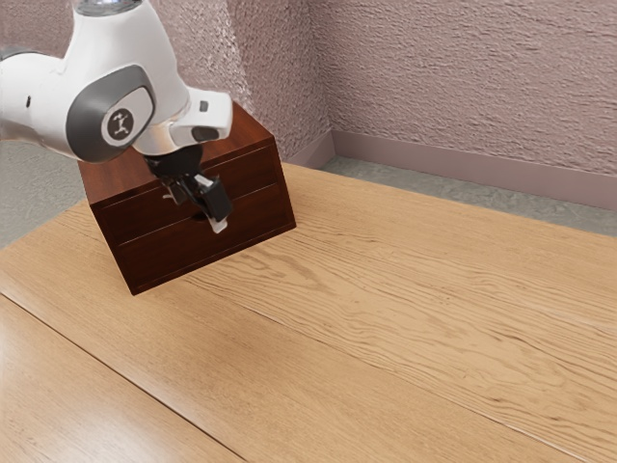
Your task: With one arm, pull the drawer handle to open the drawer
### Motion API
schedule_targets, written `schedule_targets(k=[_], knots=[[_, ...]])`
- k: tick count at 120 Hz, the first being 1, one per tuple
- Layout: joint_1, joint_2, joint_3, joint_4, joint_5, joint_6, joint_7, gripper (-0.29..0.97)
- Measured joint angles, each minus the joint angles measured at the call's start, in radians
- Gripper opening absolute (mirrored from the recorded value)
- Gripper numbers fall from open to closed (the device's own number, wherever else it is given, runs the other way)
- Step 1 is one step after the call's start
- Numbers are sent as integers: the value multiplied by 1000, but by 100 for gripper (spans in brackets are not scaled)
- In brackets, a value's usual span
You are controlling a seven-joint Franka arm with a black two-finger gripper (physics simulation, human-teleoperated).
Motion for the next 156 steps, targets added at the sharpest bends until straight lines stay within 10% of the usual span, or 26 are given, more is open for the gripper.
schedule_targets(k=[48, 156], knots=[[236, 117, -63, 80, -30, 79, 195, 68], [278, 238, -94, 137, -35, 192, 478, 68]])
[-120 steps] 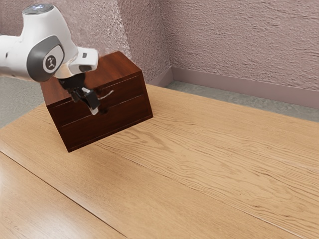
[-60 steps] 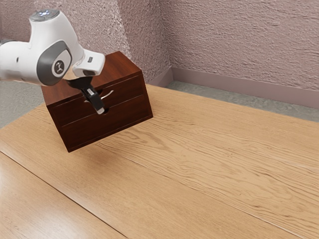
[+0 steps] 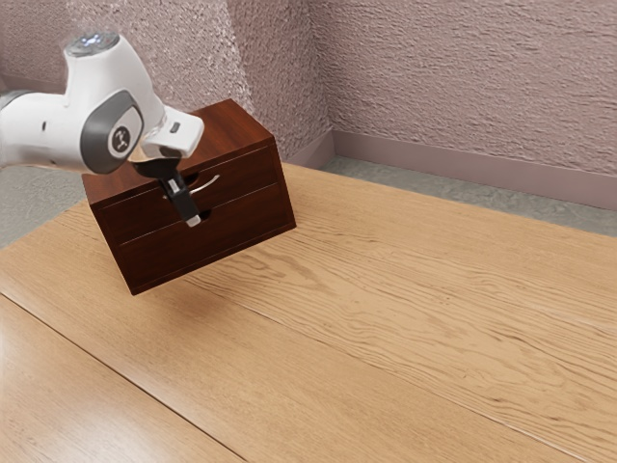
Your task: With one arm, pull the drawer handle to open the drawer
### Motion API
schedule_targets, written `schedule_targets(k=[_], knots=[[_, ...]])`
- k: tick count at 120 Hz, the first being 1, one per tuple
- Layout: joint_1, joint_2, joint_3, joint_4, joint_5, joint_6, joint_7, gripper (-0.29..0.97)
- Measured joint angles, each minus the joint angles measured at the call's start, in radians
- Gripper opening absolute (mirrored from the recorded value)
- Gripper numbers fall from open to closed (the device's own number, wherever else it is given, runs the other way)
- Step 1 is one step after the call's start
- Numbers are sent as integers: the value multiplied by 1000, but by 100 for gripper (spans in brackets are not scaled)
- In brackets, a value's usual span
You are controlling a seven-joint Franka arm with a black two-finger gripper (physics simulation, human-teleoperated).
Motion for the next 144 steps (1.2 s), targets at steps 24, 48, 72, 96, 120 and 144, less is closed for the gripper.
schedule_targets(k=[24, 48, 72, 96, 120, 144], knots=[[2, 45, 0, 46, -4, 11, 37, 68], [2, 68, 2, 62, -15, 15, 63, 68], [2, 75, 2, 69, -20, 17, 82, 68], [6, 80, 2, 70, -21, 18, 94, 62], [9, 80, 2, 64, -28, 27, 102, 50], [1, 66, 4, 44, -43, 35, 107, 44]])
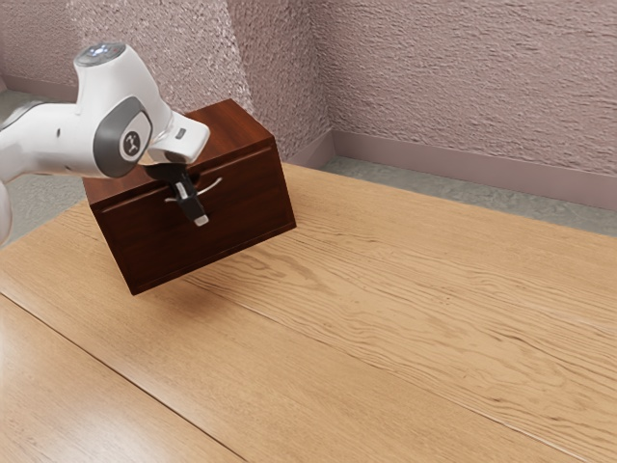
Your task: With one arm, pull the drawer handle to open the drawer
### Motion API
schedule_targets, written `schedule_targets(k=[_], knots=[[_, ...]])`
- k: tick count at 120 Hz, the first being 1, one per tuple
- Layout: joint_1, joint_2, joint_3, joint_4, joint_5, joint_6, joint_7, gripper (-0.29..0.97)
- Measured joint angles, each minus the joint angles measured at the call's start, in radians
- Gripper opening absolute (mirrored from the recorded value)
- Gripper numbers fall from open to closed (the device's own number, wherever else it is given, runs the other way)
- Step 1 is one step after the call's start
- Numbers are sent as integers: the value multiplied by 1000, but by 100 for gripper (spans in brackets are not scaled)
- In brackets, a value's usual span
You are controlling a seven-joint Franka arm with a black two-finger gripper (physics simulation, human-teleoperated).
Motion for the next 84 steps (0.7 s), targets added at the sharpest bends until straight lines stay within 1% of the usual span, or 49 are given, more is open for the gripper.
schedule_targets(k=[21, 31, 54, 72, 75, 84], knots=[[-9, -21, 0, -30, -7, 18, 4, 40], [-13, -35, -2, -58, -11, 31, 5, 42], [-24, -71, -2, -110, -17, 55, 4, 40], [-37, -92, -4, -161, -17, 82, -1, 45], [-35, -96, -3, -169, -17, 87, -3, 42], [-37, -107, -4, -191, -16, 101, -7, 49]])
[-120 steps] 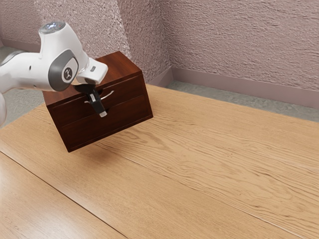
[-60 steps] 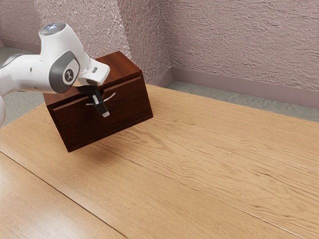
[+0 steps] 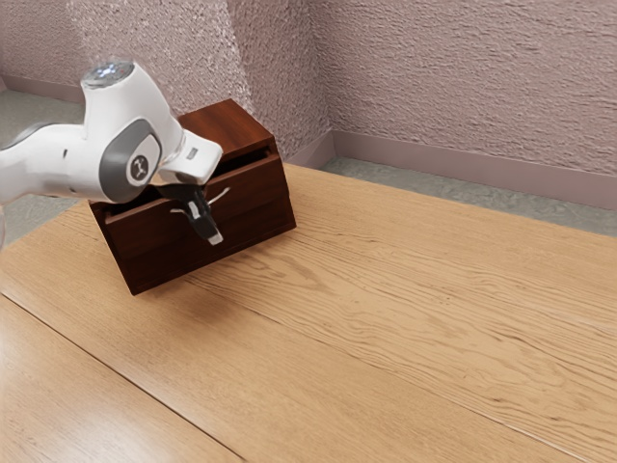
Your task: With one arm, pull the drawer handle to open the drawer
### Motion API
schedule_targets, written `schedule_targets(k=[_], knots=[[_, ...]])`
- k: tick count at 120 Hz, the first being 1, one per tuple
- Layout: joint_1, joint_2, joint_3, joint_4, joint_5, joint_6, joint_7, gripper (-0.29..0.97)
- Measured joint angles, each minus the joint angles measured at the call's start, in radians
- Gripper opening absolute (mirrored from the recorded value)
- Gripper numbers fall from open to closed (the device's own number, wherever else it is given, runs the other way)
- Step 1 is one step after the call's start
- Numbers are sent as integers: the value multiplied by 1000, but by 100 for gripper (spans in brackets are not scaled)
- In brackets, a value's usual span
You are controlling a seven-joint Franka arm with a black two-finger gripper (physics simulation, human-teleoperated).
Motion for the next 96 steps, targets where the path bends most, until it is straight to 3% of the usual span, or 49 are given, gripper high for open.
schedule_targets(k=[8, 27, 39, 52, 70, 80, 96], knots=[[-1, -6, -1, -10, -1, 9, -4, 50], [-1, -19, -1, -17, -5, 20, -12, 26], [7, -21, -14, -34, -4, 29, -23, 39], [20, -24, -30, -46, 1, 39, -37, 36], [26, -41, -47, -76, -13, 51, -56, 47], [33, -50, -55, -85, 0, 56, -67, 37], [26, -68, -57, -105, 10, 61, -85, 33]])
